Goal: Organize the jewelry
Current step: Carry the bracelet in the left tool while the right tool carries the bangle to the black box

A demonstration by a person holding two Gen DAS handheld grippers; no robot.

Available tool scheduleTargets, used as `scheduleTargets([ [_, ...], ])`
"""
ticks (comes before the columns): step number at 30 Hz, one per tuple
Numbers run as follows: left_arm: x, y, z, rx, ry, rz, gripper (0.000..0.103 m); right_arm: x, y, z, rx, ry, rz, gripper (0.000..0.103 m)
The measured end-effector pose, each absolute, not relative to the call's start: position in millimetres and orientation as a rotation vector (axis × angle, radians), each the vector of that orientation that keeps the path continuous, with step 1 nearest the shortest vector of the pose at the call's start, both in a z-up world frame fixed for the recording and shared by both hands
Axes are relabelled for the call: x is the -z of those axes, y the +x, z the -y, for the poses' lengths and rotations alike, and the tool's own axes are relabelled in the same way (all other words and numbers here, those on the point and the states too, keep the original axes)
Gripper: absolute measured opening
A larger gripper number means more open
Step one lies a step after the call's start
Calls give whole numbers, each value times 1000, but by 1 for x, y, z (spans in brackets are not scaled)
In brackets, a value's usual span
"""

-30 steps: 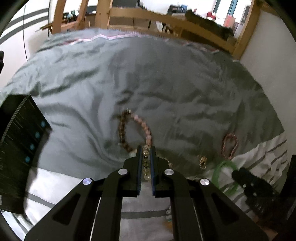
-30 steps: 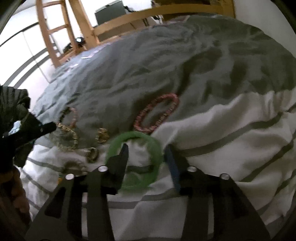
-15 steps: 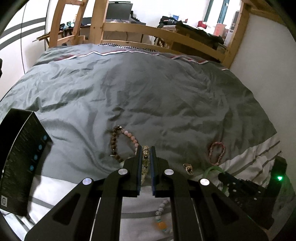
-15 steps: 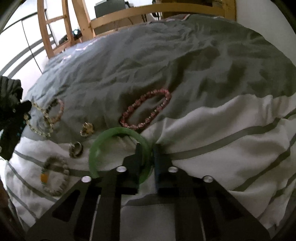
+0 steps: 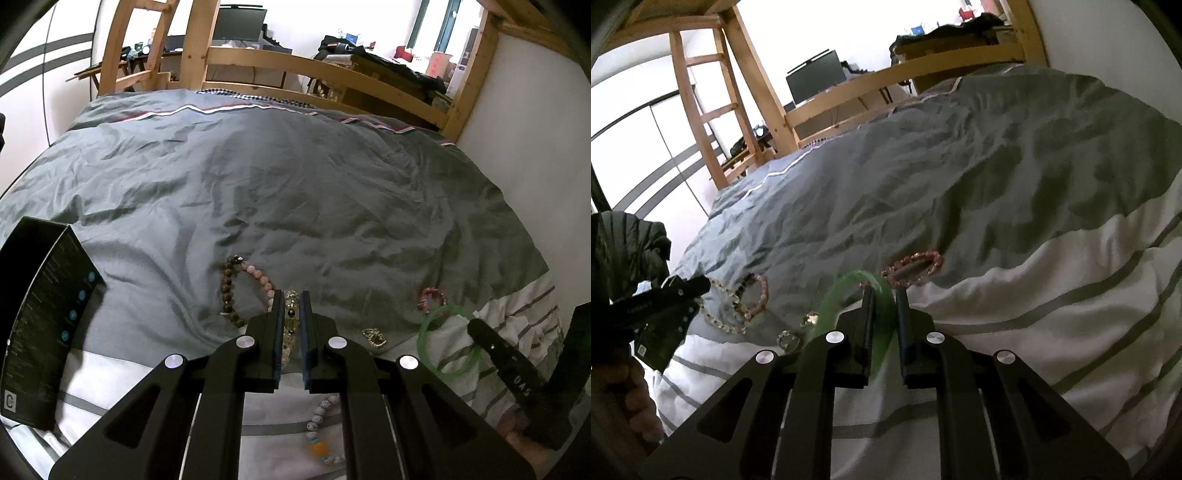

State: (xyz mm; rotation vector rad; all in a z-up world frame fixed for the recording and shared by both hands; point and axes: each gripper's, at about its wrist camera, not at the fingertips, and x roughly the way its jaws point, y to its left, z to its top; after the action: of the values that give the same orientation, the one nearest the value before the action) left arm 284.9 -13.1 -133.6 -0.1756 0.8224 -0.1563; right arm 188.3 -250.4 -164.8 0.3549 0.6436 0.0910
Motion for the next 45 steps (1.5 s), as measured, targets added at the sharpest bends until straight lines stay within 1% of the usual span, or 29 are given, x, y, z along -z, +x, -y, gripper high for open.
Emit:
scheduleTargets([
  [6,133,285,14,157,-175,-823,7,157,181,259,-76,391,-581,13],
  [12,130,283,15,163,-181,-812,7,136,172,260,-115,410,-501,13],
  [20,109,272,12,161,-170,-779,7,129,170,256,-124,396,-512,13],
  [25,91,258,0,144,-175,-758,7,111,161,244,-149,358,-496,13],
  [31,72,245,-31,171,-252,-768,7,88,153,216,-171,283,-496,13],
  [35,60,239,-50,134,-224,-746,7,77,155,188,-184,250,-500,13],
  [45,44,226,-113,93,-266,-723,7,57,176,100,-275,177,-515,13],
])
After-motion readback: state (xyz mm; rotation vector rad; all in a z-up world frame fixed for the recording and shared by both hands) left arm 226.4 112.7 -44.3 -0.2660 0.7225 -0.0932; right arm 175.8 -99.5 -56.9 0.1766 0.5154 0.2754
